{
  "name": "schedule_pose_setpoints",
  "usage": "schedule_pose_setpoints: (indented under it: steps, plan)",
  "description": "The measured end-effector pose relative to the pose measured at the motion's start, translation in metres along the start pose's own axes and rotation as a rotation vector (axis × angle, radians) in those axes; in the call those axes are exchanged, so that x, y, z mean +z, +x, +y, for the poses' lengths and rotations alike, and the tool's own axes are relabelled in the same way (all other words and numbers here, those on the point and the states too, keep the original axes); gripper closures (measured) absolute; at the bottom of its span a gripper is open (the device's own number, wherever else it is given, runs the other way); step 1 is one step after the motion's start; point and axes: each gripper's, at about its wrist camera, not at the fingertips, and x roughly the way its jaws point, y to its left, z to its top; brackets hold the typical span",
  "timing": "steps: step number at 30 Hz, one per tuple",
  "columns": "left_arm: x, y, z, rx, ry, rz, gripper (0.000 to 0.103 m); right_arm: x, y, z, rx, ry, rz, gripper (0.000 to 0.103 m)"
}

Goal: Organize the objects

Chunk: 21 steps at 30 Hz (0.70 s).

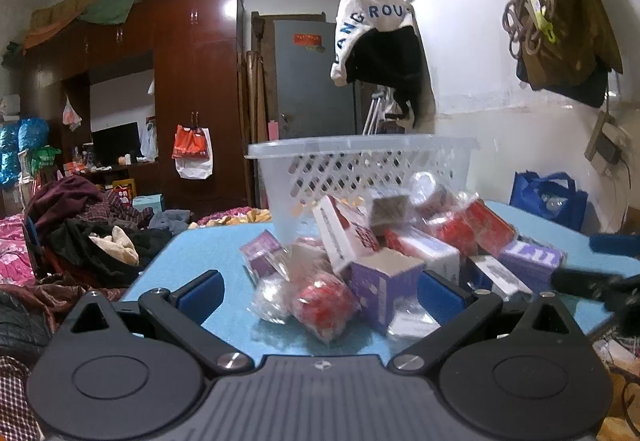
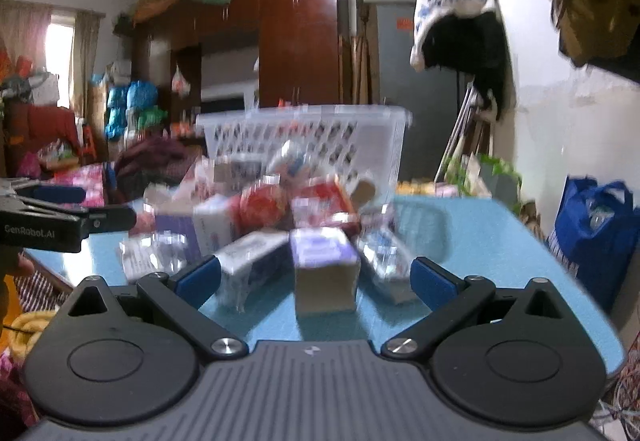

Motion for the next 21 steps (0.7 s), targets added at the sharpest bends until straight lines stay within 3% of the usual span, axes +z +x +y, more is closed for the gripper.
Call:
schedule_pose_setpoints:
  steps: [4,8,12,14,19,21]
  plan:
    - [0.008,0.0,0.018,0.017,-0.029,-0.027,0.0,-0.001,-0.009,-0.009,-0.028,0.023,-0.145,0.0]
    - [0.011,0.003,0.041,0.021,-0.085,-0.034,0.005,0.002,-0.002,-0.019,-0.03,0.034,-0.066,0.0]
    - [0.009,0.009,0.048,-0.022,-0.091,-0.019,0.013,-0.002,-0.004,-0.012,0.005,-0.012,-0.075,0.0]
    - [0.005,0.014,0.044,-0.026,-0.069,-0.001,0.015,-0.004,-0.004,-0.006,0.008,-0.055,-0.065,0.005]
    - [-0.006,0.036,0.037,-0.094,-0.046,0.084,0.019,-0.007,0.006,-0.004,0.058,-0.059,-0.013,0.039]
    - [-0.01,0.042,0.032,-0.098,-0.032,0.096,0.02,-0.008,0.01,-0.002,0.058,-0.066,0.0,0.044]
